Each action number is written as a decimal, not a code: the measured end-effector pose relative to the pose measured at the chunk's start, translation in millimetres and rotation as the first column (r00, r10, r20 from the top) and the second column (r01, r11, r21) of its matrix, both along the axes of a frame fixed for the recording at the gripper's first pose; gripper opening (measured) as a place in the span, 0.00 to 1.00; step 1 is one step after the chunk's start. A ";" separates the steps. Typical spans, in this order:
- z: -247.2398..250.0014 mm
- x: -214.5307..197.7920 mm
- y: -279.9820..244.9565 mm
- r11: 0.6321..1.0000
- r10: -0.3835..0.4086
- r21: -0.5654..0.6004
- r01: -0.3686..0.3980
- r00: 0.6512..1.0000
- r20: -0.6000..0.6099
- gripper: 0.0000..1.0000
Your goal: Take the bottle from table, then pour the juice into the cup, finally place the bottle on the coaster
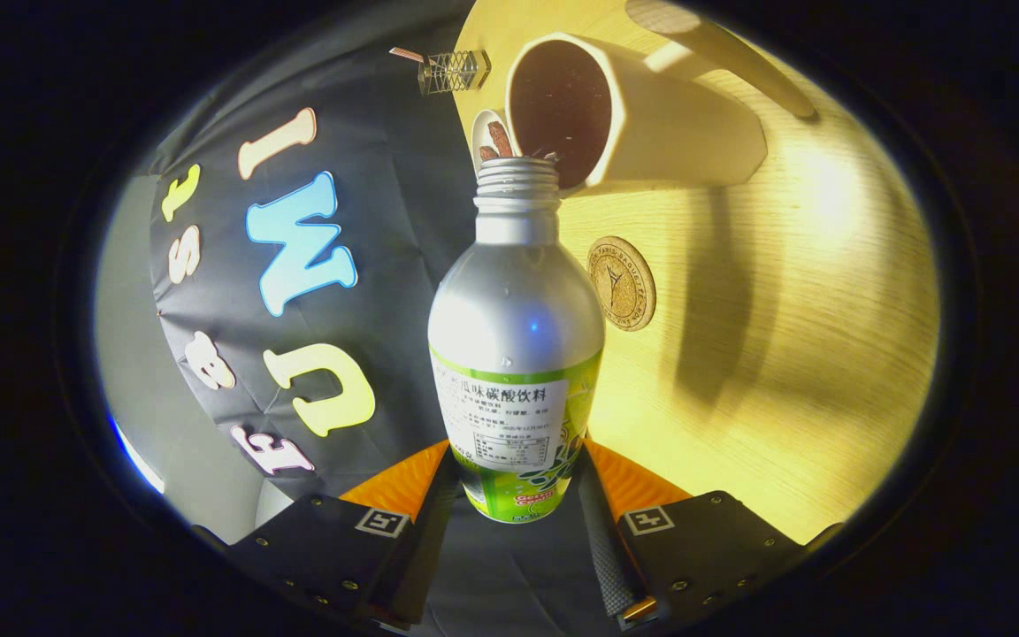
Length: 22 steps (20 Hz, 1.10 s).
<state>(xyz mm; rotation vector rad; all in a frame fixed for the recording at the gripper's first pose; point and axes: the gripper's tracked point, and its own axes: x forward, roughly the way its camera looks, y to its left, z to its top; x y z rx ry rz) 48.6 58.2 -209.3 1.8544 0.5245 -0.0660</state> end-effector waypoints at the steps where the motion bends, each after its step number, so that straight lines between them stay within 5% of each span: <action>1: 0.7 -0.1 -0.6 1.000 0.000 0.005 0.000 1.000 -0.001 0.73; 22: 21.1 7.7 -9.3 0.990 -0.057 0.131 0.057 0.998 -0.001 0.73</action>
